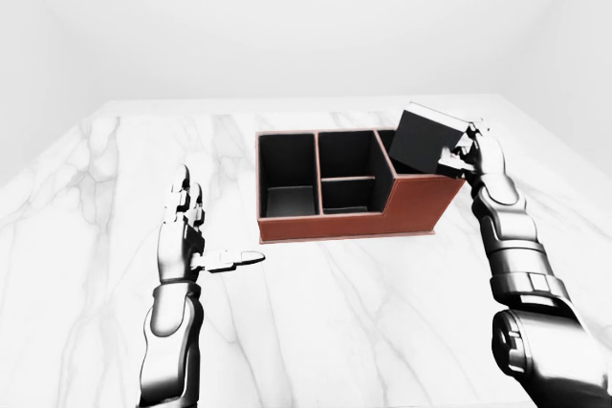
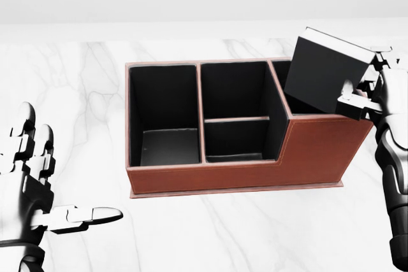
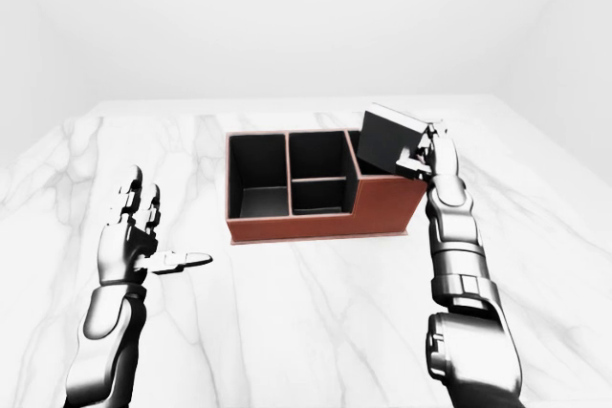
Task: Pick up the book and place it in the right compartment of the caddy.
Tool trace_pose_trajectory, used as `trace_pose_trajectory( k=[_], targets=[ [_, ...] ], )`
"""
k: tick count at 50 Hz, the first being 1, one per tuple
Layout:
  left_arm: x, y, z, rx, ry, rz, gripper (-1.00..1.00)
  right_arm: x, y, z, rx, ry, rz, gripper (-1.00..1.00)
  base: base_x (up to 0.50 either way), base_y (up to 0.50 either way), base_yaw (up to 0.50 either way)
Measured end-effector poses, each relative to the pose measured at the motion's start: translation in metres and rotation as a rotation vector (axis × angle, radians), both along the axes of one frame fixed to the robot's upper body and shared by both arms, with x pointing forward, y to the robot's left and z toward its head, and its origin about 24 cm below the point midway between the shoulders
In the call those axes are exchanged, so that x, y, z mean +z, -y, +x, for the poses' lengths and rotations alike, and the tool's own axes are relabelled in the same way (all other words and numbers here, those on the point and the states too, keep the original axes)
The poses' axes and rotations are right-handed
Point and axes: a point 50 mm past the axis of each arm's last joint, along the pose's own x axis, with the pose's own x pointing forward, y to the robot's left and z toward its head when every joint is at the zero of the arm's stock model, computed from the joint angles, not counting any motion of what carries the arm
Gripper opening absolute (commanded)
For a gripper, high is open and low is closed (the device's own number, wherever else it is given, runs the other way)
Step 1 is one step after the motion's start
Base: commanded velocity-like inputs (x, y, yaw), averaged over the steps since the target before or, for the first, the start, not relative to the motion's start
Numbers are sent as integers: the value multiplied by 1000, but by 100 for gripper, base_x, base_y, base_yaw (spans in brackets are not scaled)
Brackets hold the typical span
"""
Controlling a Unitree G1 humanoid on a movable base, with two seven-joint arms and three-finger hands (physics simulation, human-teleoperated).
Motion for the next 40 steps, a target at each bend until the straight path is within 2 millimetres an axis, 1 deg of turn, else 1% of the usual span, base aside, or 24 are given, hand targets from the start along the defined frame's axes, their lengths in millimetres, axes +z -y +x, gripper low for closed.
trace_pose_trajectory(
  k=[6, 12, 35, 36, 37, 38, 40],
  targets=[
    [0, 0, 0, 0, 0, 0, 100, -1, 0, 0, -2, -6, 0, -100, 0, 0, 0],
    [0, 0, 0, 0, 0, 0, 100, -7, 0, 0, -5, -29, 6, -100, 0, 0, 0],
    [0, 0, 0, 0, 0, 0, 100, -13, 1, 1, -9, -57, 5, -100, 0, 0, 0],
    [0, 0, 0, 0, 0, 0, 100, -13, 1, 1, -9, -58, 5, 5, 0, 0, 0],
    [0, 0, 0, 0, 0, 1, 100, -12, 2, 1, -15, -54, 7, 71, 0, 0, 0],
    [0, 0, 0, 0, 0, 1, 100, -11, 2, 1, -18, -50, 9, 100, 0, 0, 0],
    [0, 0, 0, 0, 0, 1, 100, -9, 2, 1, -19, -40, 15, 100, 0, 0, 0]
  ],
)
